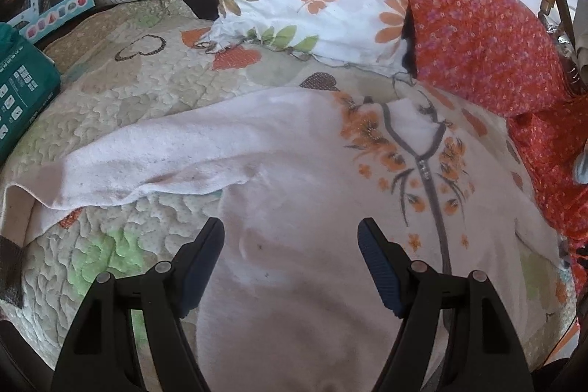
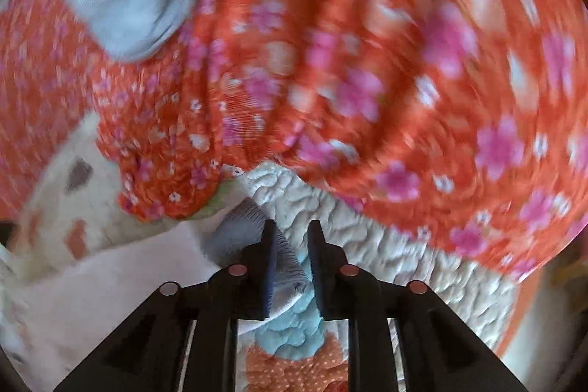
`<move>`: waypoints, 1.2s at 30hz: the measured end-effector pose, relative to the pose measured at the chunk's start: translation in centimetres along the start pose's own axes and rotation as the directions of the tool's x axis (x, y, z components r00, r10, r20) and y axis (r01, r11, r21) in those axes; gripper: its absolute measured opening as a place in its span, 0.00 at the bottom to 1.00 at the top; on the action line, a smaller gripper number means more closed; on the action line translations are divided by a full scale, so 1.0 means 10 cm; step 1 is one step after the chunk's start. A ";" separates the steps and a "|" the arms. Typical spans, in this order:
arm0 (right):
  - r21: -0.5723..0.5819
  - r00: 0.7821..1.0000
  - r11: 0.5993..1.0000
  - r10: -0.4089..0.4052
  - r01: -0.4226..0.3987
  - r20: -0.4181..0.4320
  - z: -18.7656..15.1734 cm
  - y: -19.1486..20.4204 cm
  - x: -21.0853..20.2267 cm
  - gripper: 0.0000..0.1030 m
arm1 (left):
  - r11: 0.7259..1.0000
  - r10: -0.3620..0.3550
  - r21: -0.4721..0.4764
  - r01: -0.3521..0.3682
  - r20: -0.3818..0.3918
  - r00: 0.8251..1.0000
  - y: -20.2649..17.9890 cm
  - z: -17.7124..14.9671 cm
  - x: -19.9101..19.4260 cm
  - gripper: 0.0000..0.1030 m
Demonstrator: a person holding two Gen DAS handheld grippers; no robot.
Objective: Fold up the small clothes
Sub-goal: 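Grasp the grey sleeve cuff with the right gripper and lift it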
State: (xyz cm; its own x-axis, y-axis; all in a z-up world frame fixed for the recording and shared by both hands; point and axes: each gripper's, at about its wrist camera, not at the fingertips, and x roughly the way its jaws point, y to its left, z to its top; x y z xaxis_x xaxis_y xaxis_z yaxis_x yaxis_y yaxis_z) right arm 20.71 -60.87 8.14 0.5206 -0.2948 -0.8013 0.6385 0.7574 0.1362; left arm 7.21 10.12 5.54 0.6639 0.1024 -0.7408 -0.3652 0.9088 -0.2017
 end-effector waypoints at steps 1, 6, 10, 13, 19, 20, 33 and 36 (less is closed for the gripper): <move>0.022 1.000 0.999 0.027 -0.027 0.001 0.01 -0.09 -0.03 0.30 | 1.000 -0.006 0.000 0.006 -0.004 1.000 0.00 0.00 0.00 0.72; 0.028 0.997 0.997 0.078 -0.079 0.019 -0.03 -0.33 -0.16 0.54 | 0.999 -0.032 0.006 0.032 -0.014 0.999 -0.08 0.01 0.02 0.72; -0.178 0.984 0.968 0.168 -0.176 -0.060 -0.17 -0.01 -0.02 0.68 | 0.998 -0.048 0.026 0.048 -0.033 0.998 -0.16 0.00 0.07 0.72; -0.483 0.999 0.874 0.035 -0.050 -0.041 -0.44 0.45 0.09 0.68 | 0.998 -0.051 0.035 0.053 -0.050 0.997 -0.20 -0.01 0.11 0.72; -0.562 0.987 0.812 -0.151 0.157 0.057 -0.46 0.60 0.30 0.21 | 0.998 -0.059 0.019 0.061 -0.058 0.997 -0.16 -0.01 0.12 0.72; -0.514 0.990 0.847 -0.132 0.135 0.042 -0.38 0.56 0.29 0.08 | 0.998 -0.062 0.013 0.063 -0.056 0.996 -0.14 -0.01 0.11 0.72; -0.132 0.972 0.976 0.190 -0.172 0.139 0.05 0.16 -0.67 0.08 | 0.996 -0.009 -0.084 0.015 0.065 0.998 0.44 0.43 -0.31 0.72; -0.216 0.933 0.916 0.356 -0.337 0.054 -0.09 0.69 -0.92 0.08 | 0.993 0.018 -0.114 -0.004 0.118 0.993 0.64 0.63 -0.49 0.73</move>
State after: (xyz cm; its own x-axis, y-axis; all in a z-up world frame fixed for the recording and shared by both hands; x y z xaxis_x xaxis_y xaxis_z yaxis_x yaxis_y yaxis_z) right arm 19.83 -52.45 15.94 0.7436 -0.0364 -0.6676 0.2870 0.9192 0.2696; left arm 5.77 18.02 11.90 0.7295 0.1655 -0.6637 -0.4401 0.8563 -0.2703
